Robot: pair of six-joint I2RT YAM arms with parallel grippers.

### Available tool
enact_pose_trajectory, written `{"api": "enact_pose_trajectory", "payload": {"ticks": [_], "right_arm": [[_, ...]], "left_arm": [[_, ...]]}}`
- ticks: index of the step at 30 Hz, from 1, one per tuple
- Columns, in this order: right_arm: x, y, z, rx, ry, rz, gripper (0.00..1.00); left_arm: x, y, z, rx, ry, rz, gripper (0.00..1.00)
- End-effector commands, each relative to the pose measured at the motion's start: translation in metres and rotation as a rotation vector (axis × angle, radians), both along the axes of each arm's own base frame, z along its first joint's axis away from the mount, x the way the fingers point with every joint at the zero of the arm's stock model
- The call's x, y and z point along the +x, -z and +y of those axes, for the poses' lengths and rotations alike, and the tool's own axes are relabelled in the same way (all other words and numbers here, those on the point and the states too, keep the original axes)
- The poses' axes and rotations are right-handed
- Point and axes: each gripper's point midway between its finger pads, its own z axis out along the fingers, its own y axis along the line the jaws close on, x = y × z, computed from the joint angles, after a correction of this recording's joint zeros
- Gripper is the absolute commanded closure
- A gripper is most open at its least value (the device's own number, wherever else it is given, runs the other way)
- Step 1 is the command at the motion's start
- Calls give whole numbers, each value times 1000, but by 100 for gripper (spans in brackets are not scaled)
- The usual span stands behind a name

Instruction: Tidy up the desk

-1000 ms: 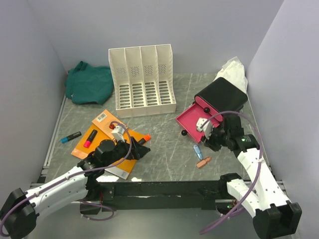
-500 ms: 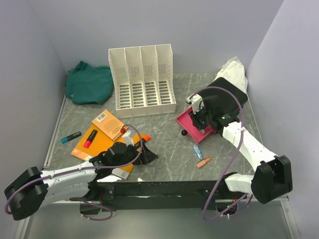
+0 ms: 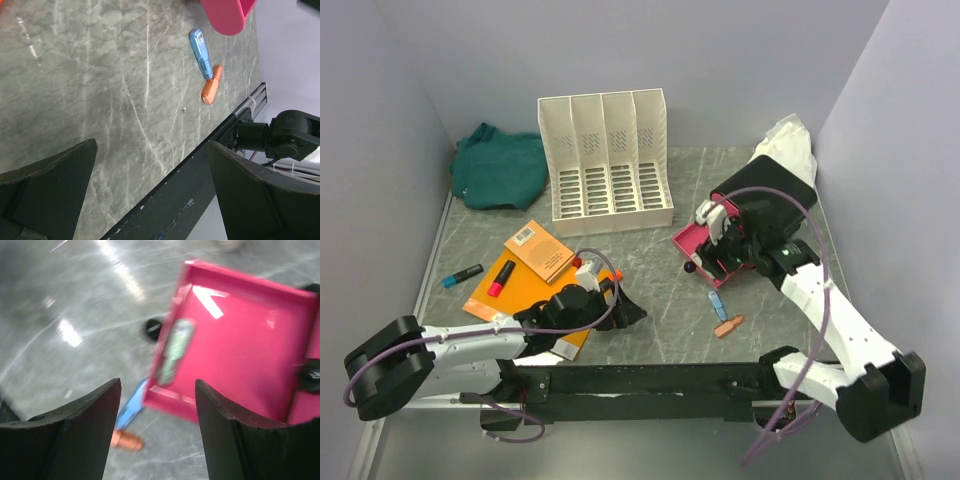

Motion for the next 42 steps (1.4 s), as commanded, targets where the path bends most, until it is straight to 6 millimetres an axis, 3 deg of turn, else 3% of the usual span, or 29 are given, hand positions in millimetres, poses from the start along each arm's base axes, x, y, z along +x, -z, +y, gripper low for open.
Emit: {"api": "enact_pose_trajectory", "payload": {"ticks": [1,5,8,12,17,23,34,42], "right_arm": [[-70,19,8,0,-335,67,31],[-98,59,-11,-93,-390,101,31],[-101,79,-22,-144,-347,129,32],[-73,90,-36,-245,-204,61,32],[-61,108,-38,-301,-140,97,32],[-50,118,-34,-336,-93,99,32],[-63,136,-36,-380,-127,179,32],[-78,137,-29,-357,-210,215,33]], "left_arm": [[8,-25,-14,-62,-15,-41,0],[8,-22,-14,-49,-14,-38,1],[8,-20,-13,-36,-16,-39,1],[11,-20,-14,-29,-21,-43,0],[12,-19,-18,-24,-19,-40,1],[11,-15,-15,-10,-23,-36,1],[10,-14,-5,-2,-39,-50,1],[8,-14,-2,-5,-43,-56,1]]}}
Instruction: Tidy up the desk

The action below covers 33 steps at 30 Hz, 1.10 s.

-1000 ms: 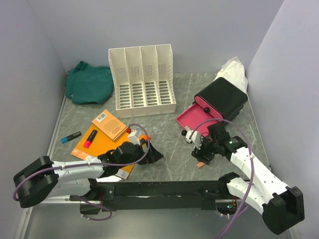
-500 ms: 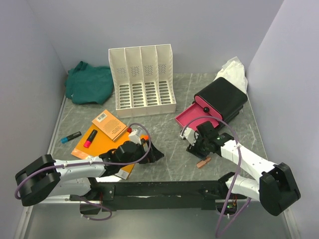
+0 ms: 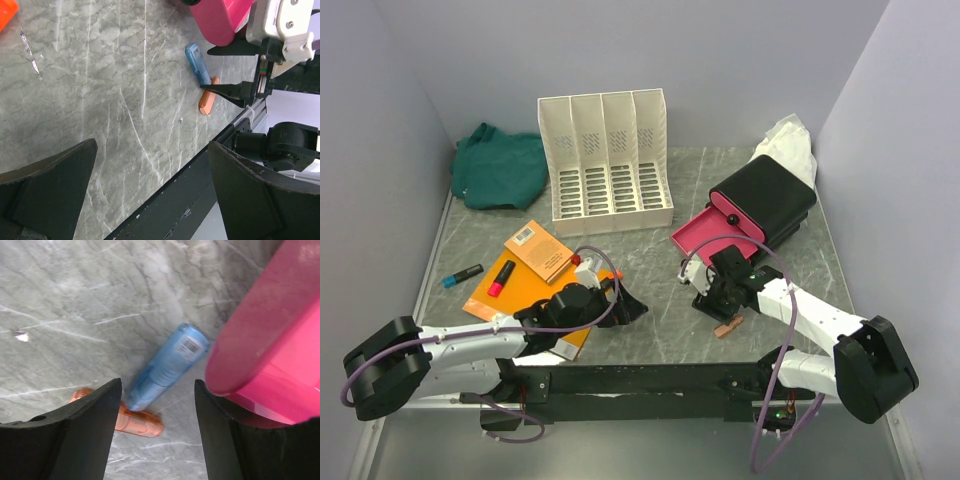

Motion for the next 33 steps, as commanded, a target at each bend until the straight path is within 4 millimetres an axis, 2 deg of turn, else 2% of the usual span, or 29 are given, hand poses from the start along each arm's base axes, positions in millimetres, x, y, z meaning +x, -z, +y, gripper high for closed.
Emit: {"api": "enact_pose_trajectory", "payload": {"ticks": [1,10,16,21,28,33], "right_arm": [[-8,0,9,34,-66,20,32],[-22,6,12,39,-119,85,39],[-24,8,13,35,-129,101,49],[-34,6,17,55,-188,127,58],[-55,3,39,102,-397,138,60],[-59,7,54,105,-467,147,62]], "left_arm": [[0,-4,2,-7,-5,-26,1],[1,-5,1,-7,-2,-33,1],[1,-6,1,-11,2,-38,1],[0,-7,1,-15,6,-43,1],[0,-10,-1,-26,20,-61,0],[-4,-11,-2,-20,53,-83,1]]}}
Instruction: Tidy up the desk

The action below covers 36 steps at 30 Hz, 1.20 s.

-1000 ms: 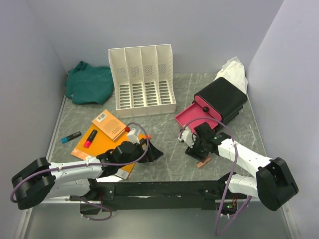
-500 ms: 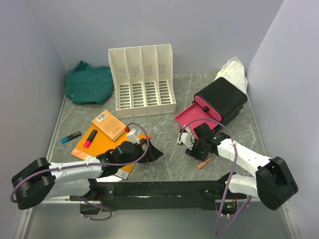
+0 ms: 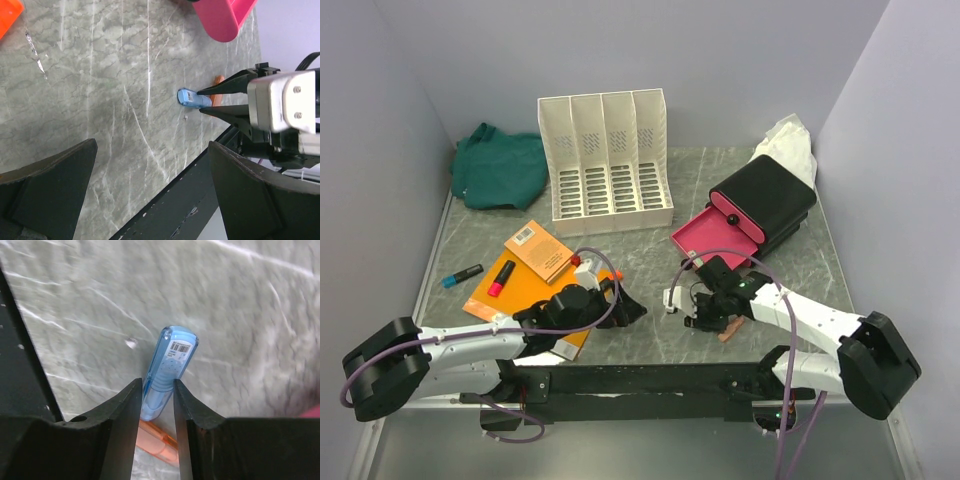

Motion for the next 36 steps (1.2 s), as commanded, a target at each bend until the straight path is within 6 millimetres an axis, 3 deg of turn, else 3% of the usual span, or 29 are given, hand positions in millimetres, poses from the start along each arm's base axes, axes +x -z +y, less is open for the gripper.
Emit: {"api": "enact_pose_trajectory", "payload": {"ticks": [1,7,11,15,16,19,22,25,29,32,36], "right_arm": [[-12,4,12,15,-80,48,61],[-7,7,17,18,-44,59,46],[-8,8,19,20,-42,71,46],[-8,9,21,27,-61,78,63],[-8,7,23,35,-65,80,76],[-4,-6,32,73,-68,70,100],[2,-34,40,131,-61,39,100],[20,-76,44,194,0,2,100],[64,-144,45,321,150,-125,100],[104,-163,37,360,400,-188,100],[146,-144,18,262,631,-281,100]], "left_arm": [[-3,-13,-5,-24,58,-79,1],[-11,-13,0,14,138,-177,1],[-15,-12,7,36,171,-238,1],[-17,-24,12,8,178,-299,1],[-18,-26,13,5,181,-312,1],[-20,-30,16,-18,179,-331,1],[-20,-30,21,-25,162,-327,1],[-19,-26,26,-4,135,-302,0],[-15,-27,28,5,105,-279,1],[-16,-30,25,-12,110,-272,1],[-18,-30,19,-8,133,-256,1]]}}
